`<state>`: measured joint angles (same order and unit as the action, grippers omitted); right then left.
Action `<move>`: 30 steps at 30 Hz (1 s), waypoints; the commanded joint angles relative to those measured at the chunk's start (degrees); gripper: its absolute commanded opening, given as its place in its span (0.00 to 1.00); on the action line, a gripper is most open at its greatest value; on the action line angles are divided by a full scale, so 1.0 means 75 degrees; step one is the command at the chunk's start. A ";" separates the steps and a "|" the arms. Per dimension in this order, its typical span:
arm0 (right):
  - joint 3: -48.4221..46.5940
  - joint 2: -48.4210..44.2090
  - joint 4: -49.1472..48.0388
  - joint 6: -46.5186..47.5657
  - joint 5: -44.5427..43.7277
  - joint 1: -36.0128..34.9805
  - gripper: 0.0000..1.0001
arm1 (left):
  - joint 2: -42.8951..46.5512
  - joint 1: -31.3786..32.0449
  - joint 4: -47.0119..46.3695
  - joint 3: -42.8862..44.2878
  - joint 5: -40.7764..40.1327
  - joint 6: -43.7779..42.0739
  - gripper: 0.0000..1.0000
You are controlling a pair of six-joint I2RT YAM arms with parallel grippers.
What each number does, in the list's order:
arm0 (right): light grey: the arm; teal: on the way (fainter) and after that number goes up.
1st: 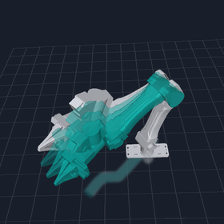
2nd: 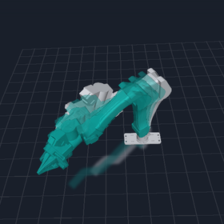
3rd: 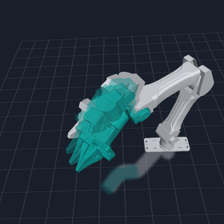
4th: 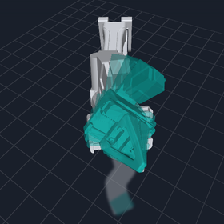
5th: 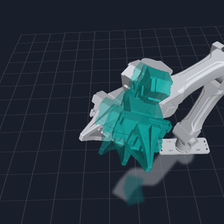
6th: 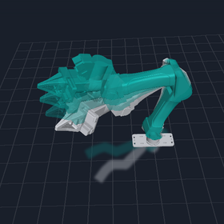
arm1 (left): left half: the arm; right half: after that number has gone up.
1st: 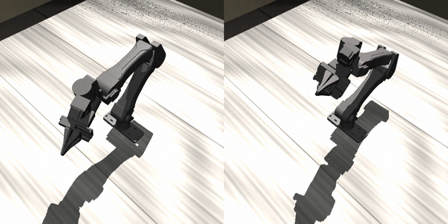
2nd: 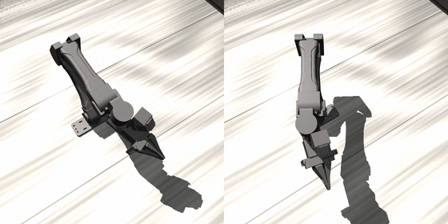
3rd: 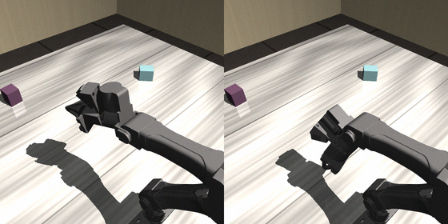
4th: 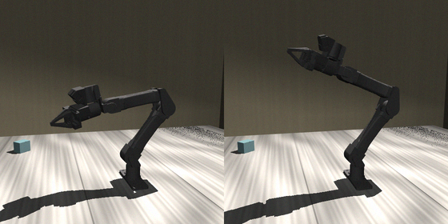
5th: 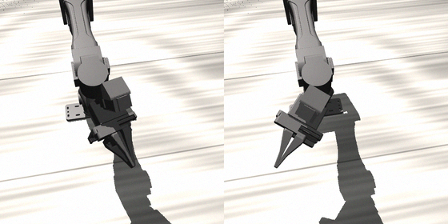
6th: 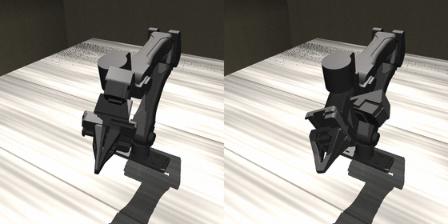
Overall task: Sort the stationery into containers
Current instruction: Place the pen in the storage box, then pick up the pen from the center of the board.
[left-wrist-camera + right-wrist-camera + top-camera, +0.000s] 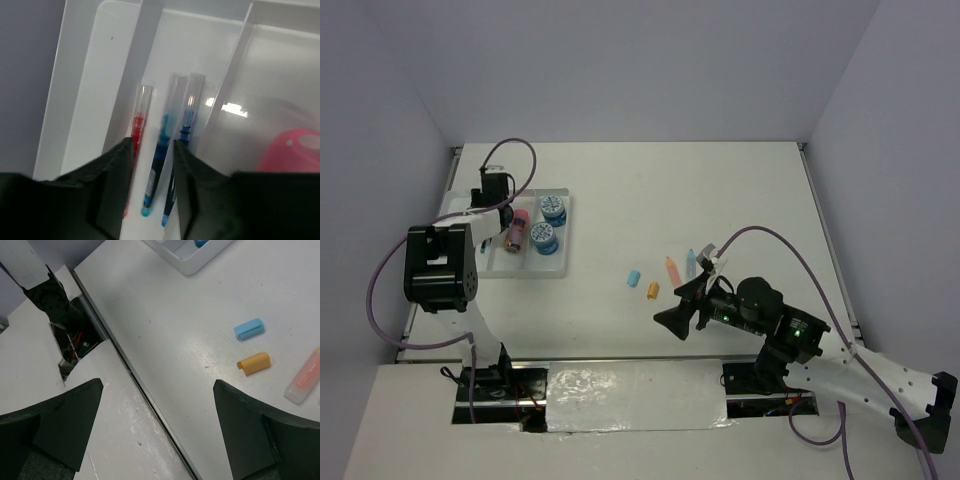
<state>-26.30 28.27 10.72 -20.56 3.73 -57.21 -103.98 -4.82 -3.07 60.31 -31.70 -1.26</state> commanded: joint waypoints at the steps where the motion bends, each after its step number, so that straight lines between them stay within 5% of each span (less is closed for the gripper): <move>1: -0.0267 0.0191 -0.0327 0.0011 0.0206 -0.0001 1.00 | 0.0154 -0.0049 -0.0434 0.0114 -0.0062 0.0097 0.53; 6: -0.0184 0.0448 -0.0679 -0.0224 0.0347 -0.0001 1.00 | 0.0574 -0.0014 -0.0352 0.0056 -0.0296 0.0893 0.89; 9: -0.0242 0.0589 -0.0726 -0.0306 0.0277 -0.0001 1.00 | 0.1288 0.0092 -0.0002 0.0406 -0.0355 0.1408 0.95; 13: -0.0290 0.0823 -0.0668 -0.0388 -0.0038 -0.0024 1.00 | 0.2425 0.0220 0.2358 0.1834 0.0650 0.2508 0.99; 18: -0.0522 0.1466 -0.0037 -0.0868 -0.1397 0.0011 1.00 | 0.4346 0.1507 0.3677 0.2353 0.1051 0.2383 0.99; 22: -0.1062 0.2346 0.0783 -0.0904 -0.1879 0.0221 1.00 | 0.5892 0.1803 0.4405 0.0954 0.2428 0.2886 0.99; 30: -0.1848 0.4198 0.1242 -0.1699 -0.2452 0.1007 0.96 | 0.9117 0.1814 0.3998 -0.2145 0.3218 0.3003 0.99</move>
<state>-36.71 56.99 18.04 -29.50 -9.54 -50.43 -37.98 8.88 27.38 47.83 -12.40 19.88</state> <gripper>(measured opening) 0.970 0.993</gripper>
